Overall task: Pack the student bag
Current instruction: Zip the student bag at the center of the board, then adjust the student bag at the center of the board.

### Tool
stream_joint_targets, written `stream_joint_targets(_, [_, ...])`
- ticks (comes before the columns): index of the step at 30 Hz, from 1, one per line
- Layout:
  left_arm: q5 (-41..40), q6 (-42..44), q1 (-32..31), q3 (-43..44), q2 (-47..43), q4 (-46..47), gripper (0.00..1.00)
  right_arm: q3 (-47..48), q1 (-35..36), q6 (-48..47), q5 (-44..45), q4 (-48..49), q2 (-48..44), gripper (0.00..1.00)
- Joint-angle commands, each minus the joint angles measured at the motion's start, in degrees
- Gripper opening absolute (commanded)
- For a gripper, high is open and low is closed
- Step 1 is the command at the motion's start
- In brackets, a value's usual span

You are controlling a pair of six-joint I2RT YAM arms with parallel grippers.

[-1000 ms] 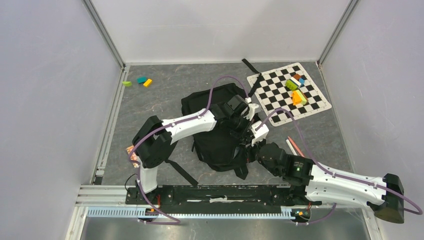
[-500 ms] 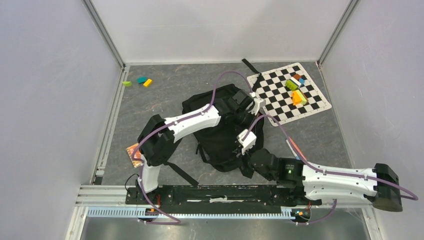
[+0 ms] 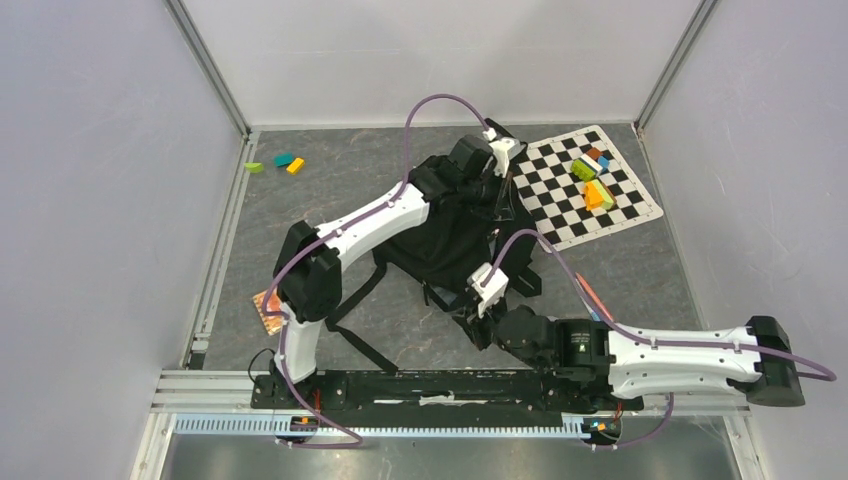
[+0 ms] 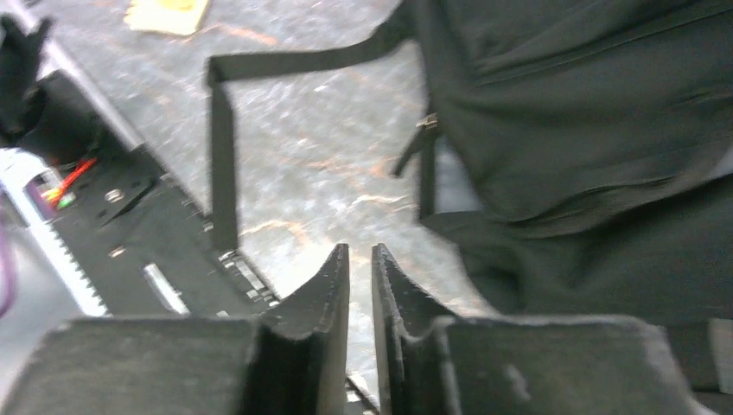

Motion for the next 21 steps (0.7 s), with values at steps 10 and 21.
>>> stream_joint_targets(10, [-7.8,6.8,0.0,-16.9,-15.2,11.0,0.92,14.0,-24.1,-6.5,6.0,-19.2,-2.1,0.82])
stream_joint_targets(21, [-9.0,9.6,-10.3,-41.0,-26.3,24.0,0.99,3.8,-51.3,-6.9,-8.1,-16.6,-6.5,0.98])
